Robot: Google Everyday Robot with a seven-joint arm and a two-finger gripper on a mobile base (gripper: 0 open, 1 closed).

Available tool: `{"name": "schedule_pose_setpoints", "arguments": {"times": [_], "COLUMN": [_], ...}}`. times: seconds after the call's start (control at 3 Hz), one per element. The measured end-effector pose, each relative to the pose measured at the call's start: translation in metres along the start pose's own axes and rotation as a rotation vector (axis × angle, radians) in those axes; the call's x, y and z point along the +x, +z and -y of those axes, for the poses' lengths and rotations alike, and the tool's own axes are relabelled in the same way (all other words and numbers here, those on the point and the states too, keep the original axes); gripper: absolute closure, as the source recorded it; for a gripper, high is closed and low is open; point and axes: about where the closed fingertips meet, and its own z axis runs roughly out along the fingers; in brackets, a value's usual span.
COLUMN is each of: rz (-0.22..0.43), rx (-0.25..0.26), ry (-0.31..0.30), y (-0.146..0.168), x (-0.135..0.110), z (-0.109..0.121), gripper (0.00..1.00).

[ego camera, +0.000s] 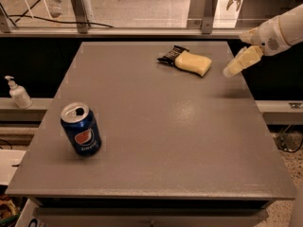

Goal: Move sponge near rxbar chocolate

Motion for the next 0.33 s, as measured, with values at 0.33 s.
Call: {"name": "schedule_pose_setpoints", "arguments": {"times": [0.33], "rz": [0.001], "rx": [-0.006], "ry": [-0.005], "y": [0.0045], "x": [-0.0033], "z": [-0.0008], "gripper": [0.0]}}
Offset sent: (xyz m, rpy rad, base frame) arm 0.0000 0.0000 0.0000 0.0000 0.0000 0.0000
